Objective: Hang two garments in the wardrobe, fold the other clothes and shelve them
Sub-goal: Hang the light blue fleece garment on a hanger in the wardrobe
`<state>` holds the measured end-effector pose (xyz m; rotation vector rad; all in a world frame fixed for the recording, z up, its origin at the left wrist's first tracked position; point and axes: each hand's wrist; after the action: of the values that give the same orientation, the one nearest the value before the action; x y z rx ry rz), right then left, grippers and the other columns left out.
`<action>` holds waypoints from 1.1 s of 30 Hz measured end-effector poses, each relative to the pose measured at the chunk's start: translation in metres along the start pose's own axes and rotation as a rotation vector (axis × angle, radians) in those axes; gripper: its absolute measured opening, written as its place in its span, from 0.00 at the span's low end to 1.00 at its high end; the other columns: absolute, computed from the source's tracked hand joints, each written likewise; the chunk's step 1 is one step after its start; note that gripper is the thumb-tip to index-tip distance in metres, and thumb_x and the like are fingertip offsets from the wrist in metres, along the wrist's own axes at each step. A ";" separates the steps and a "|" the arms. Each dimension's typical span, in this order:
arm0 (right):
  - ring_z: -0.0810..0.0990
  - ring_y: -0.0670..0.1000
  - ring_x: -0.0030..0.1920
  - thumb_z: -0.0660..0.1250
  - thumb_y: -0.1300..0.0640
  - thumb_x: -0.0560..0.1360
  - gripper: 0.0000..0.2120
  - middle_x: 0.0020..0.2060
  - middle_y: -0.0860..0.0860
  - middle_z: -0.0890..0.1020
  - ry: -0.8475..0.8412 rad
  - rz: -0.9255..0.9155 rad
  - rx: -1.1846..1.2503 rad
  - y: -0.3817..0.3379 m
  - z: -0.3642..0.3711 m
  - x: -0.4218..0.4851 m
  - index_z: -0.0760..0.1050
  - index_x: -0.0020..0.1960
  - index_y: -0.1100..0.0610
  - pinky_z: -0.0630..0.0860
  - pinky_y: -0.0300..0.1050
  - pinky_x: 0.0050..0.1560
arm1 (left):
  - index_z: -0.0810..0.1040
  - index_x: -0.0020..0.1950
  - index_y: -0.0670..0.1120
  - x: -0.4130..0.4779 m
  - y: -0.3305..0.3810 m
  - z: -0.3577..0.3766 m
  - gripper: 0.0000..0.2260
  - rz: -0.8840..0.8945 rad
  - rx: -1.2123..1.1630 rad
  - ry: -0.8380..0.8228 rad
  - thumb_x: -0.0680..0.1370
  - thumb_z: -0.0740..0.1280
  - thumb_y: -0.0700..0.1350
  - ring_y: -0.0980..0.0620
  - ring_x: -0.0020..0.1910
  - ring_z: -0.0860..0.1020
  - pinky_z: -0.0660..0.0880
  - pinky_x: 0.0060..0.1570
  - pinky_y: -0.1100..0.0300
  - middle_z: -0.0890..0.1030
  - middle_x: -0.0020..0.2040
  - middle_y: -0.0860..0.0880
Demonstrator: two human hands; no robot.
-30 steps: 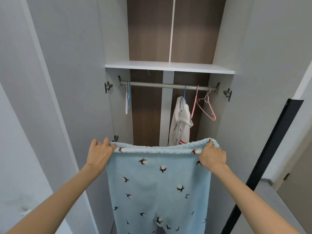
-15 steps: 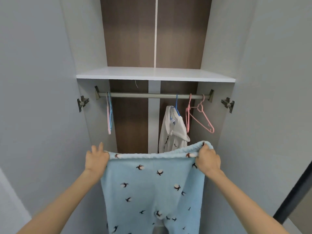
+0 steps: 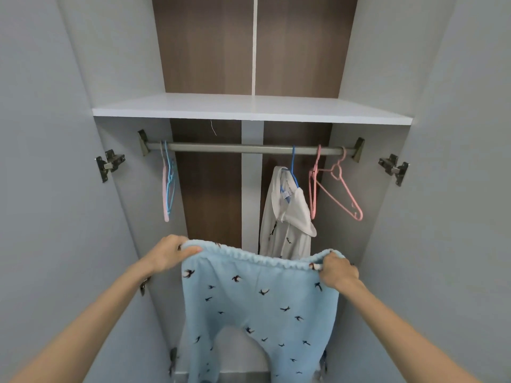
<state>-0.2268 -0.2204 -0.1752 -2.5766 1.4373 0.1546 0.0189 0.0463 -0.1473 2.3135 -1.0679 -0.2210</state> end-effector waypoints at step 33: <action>0.74 0.57 0.63 0.64 0.57 0.78 0.16 0.62 0.57 0.77 -0.246 -0.583 0.965 -0.371 -0.032 0.072 0.73 0.64 0.62 0.69 0.43 0.61 | 0.64 0.36 0.47 -0.062 -0.021 -0.080 0.14 -0.348 -0.390 0.582 0.80 0.63 0.47 0.58 0.29 0.63 0.62 0.28 0.68 0.64 0.33 0.52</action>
<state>0.1265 -0.0969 -0.1153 -1.9276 0.4258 -0.2418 0.0205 0.1377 -0.0988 1.9993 -0.2998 0.1060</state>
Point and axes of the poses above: each hand's wrist, its own x-axis towards the middle knuckle, its own z-axis out of the palm, y = z × x
